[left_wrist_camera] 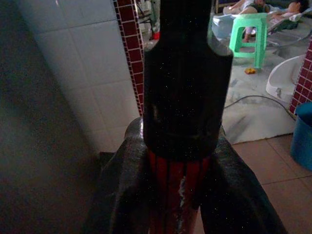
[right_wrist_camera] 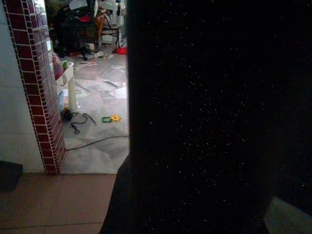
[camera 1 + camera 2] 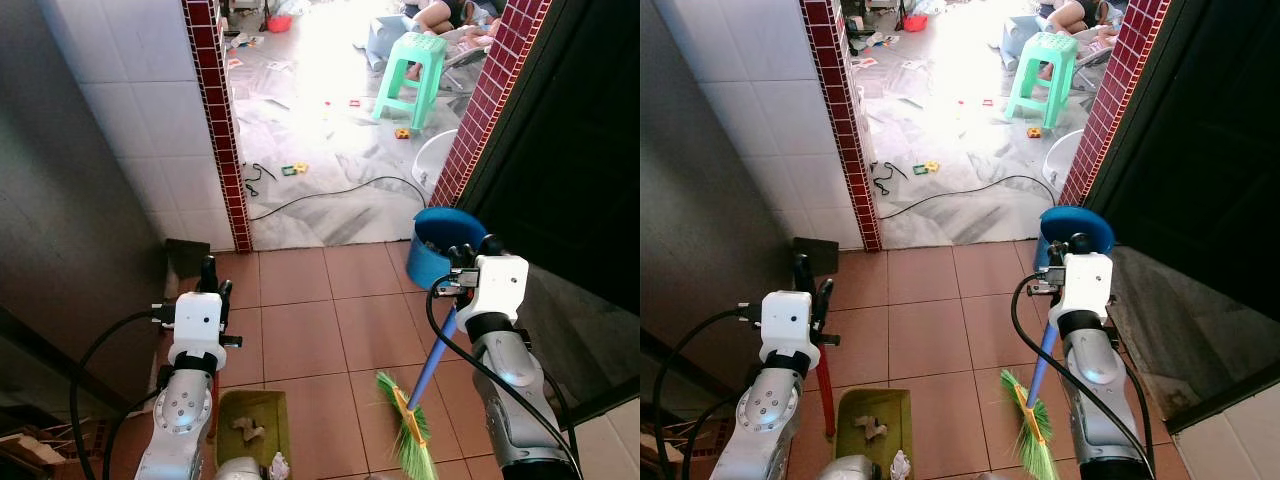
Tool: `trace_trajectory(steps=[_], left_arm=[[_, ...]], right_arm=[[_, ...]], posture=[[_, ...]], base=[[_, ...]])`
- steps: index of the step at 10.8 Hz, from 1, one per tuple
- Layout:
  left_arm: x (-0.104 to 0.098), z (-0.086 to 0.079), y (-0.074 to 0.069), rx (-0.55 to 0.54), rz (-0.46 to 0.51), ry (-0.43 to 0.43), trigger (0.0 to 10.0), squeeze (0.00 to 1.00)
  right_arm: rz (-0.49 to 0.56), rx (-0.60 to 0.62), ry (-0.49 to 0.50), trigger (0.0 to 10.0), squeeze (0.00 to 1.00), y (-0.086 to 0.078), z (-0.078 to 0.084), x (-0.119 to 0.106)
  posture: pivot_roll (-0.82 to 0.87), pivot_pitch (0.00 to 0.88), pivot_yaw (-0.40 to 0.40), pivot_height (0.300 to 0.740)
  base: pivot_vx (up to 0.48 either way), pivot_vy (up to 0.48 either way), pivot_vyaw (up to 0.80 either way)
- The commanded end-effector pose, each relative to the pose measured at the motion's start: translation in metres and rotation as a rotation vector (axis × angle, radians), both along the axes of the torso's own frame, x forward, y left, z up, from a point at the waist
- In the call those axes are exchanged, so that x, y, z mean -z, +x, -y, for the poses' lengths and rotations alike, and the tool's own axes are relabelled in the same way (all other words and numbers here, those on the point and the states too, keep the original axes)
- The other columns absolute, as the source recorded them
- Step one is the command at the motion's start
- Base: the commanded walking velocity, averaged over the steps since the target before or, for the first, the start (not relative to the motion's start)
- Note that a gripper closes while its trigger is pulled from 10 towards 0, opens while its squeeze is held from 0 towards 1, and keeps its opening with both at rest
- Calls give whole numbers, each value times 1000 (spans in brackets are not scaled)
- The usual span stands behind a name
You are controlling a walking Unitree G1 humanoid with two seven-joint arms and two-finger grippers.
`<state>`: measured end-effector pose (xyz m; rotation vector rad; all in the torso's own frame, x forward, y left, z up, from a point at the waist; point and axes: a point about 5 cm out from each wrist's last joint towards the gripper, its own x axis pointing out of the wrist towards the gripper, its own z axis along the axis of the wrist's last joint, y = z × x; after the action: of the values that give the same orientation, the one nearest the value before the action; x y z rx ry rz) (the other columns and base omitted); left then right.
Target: Sweep floor
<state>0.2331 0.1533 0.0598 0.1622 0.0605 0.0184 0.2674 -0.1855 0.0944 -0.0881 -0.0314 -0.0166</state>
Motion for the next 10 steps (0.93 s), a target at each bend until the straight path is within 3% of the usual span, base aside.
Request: trace_trajectory(steps=[1,5,7,10], left_arm=[[-9,-2,7,-8,44,4,10000,0],[-9,-2,9,-1,42,4,10000,0],[-9,-2,9,0,42,2,10000,0],[-9,-2,9,2,43,0,10000,0]], right_arm=[[-54,17,-12,10000,0,-1,2,9],[-58,21,-17,10000,0,-1,2,10],[-77,29,-5,10000,0,-2,2,12],[-67,24,-21,10000,0,-2,1,11]], posture=[[-52,0,-17,740],[-55,0,-13,740],[-55,0,-13,740],[-57,0,-10,740]], base=[[0,0,0],[0,0,0],[0,0,-600],[0,0,0]])
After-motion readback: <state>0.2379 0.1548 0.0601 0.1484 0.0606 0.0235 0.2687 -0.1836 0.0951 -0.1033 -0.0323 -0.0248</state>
